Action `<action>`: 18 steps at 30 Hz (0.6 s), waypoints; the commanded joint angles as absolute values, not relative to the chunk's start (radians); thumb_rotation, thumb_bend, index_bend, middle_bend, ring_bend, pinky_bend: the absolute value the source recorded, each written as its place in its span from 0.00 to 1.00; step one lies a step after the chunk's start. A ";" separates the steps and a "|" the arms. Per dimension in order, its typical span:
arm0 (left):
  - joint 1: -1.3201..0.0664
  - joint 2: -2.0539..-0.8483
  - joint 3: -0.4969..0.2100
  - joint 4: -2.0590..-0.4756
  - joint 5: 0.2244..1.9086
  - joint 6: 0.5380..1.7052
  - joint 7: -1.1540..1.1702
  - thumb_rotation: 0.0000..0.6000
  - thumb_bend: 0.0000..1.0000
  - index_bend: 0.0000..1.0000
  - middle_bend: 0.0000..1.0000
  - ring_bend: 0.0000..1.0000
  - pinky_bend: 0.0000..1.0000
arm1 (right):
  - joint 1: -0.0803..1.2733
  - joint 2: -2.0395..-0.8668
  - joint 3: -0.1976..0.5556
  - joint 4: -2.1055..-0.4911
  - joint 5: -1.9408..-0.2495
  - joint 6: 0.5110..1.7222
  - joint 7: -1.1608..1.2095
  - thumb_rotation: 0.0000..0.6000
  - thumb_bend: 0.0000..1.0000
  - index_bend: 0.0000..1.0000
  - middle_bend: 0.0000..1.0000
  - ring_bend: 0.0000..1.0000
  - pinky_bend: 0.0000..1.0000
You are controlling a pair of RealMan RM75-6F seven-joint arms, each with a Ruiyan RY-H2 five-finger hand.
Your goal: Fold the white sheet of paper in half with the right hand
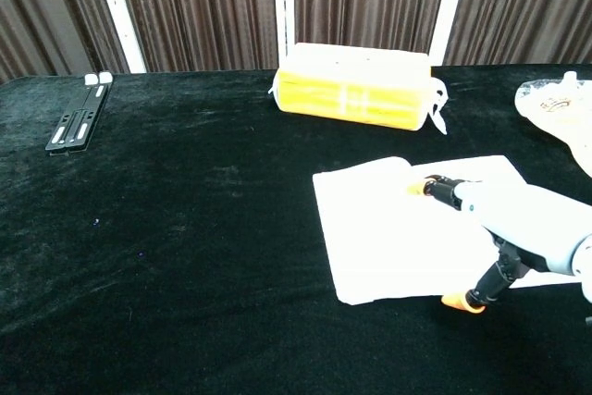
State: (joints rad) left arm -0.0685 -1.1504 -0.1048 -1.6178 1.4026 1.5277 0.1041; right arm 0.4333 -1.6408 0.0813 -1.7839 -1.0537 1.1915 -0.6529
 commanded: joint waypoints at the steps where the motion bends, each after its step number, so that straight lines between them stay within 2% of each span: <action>1: -0.067 -1.148 -0.105 -1.621 1.407 1.533 0.106 1.00 0.10 0.00 0.00 0.00 0.00 | 0.432 -1.652 0.076 -1.772 -1.062 1.198 -0.644 1.00 0.09 0.00 0.00 0.00 0.00; 18: -0.069 -1.142 -0.116 -1.632 1.369 1.517 0.110 1.00 0.10 0.00 0.00 0.00 0.00 | 0.447 -1.775 0.087 -1.570 -1.077 1.168 -0.545 1.00 0.09 0.00 0.00 0.00 0.00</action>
State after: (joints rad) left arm -0.0694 -1.1418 -0.1154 -1.6314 1.3709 1.5174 0.1084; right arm 0.4453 -1.7679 0.0858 -1.5805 -1.0710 1.1694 -0.5511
